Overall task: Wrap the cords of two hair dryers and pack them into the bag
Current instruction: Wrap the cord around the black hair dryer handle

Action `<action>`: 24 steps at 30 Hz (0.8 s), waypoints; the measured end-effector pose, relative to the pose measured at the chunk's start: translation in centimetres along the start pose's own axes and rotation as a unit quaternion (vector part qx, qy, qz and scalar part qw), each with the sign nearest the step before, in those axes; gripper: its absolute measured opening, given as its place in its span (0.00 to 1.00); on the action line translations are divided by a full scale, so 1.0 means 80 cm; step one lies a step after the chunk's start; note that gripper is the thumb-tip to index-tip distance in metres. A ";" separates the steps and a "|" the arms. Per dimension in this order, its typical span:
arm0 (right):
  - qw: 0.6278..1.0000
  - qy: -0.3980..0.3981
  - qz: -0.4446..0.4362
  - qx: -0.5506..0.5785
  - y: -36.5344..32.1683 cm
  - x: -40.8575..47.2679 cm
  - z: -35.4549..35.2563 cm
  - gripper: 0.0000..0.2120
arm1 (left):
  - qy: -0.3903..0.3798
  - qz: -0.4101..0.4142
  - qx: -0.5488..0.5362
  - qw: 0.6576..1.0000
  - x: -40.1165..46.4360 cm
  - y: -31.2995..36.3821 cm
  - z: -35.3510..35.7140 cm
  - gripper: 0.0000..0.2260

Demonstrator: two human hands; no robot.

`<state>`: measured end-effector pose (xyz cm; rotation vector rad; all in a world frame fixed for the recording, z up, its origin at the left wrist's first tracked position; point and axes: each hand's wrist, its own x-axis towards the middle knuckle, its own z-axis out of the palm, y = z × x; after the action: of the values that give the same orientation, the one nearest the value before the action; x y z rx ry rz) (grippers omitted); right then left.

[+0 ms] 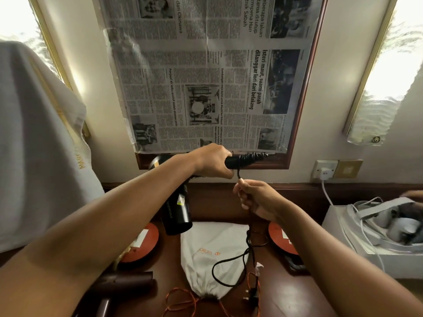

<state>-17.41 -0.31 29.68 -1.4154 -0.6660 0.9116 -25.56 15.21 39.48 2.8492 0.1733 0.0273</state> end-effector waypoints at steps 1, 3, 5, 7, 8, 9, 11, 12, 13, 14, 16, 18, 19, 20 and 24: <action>1.000 0.002 0.002 0.002 -0.003 0.002 -0.003 0.15 | -0.004 0.000 0.004 1.000 -0.002 0.001 0.000 0.06; 1.000 -0.005 0.004 -0.015 -0.009 0.007 -0.011 0.14 | -0.017 0.009 0.013 1.000 -0.006 0.005 0.002 0.07; 0.996 0.008 -0.012 -0.090 -0.017 0.012 -0.017 0.13 | -0.020 0.023 0.033 0.999 -0.010 0.011 0.004 0.09; 0.981 0.039 -0.030 -0.190 -0.028 0.015 -0.023 0.11 | -0.015 0.028 0.042 0.999 -0.014 0.012 0.004 0.10; 0.967 0.055 -0.039 -0.244 -0.035 0.015 -0.028 0.10 | -0.015 0.027 0.041 0.999 -0.015 0.011 0.003 0.09; 0.948 0.068 -0.052 -0.307 -0.043 0.014 -0.035 0.08 | -0.016 0.027 0.042 0.999 -0.016 0.012 0.002 0.09; 0.896 0.079 -0.090 -0.428 -0.057 0.018 -0.050 0.11 | -0.018 0.036 0.071 0.997 -0.017 0.015 0.003 0.10; 0.871 0.085 -0.099 -0.474 -0.065 0.021 -0.056 0.13 | -0.016 0.041 0.093 0.995 -0.017 0.017 0.005 0.11; 0.857 0.098 -0.093 -0.497 -0.073 0.022 -0.056 0.12 | -0.011 0.046 0.114 0.992 -0.017 0.019 0.006 0.11; 0.849 0.112 -0.088 -0.509 -0.082 0.022 -0.056 0.12 | -0.007 0.047 0.129 0.990 -0.017 0.019 0.008 0.11; 0.826 0.123 -0.098 -0.541 -0.098 0.023 -0.048 0.20 | -0.004 0.041 0.151 0.988 -0.016 0.018 0.012 0.11; 0.803 0.130 -0.124 -0.568 -0.110 0.021 -0.044 0.21 | 0.000 0.034 0.180 0.983 -0.013 0.017 0.020 0.11; 0.803 0.132 -0.132 -0.567 -0.114 0.017 -0.041 0.19 | 0.003 0.027 0.192 0.981 -0.011 0.017 0.024 0.11; 0.801 0.133 -0.143 -0.565 -0.118 0.014 -0.038 0.16 | 0.005 0.018 0.197 0.980 -0.009 0.016 0.029 0.12; 0.777 0.136 -0.193 -0.584 -0.128 -0.001 -0.014 0.12 | 0.007 -0.016 0.178 0.984 0.000 0.005 0.042 0.14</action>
<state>-15.18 -0.25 39.77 -2.2918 -1.3463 -0.1760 -25.39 13.90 36.40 3.2021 0.2479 0.0099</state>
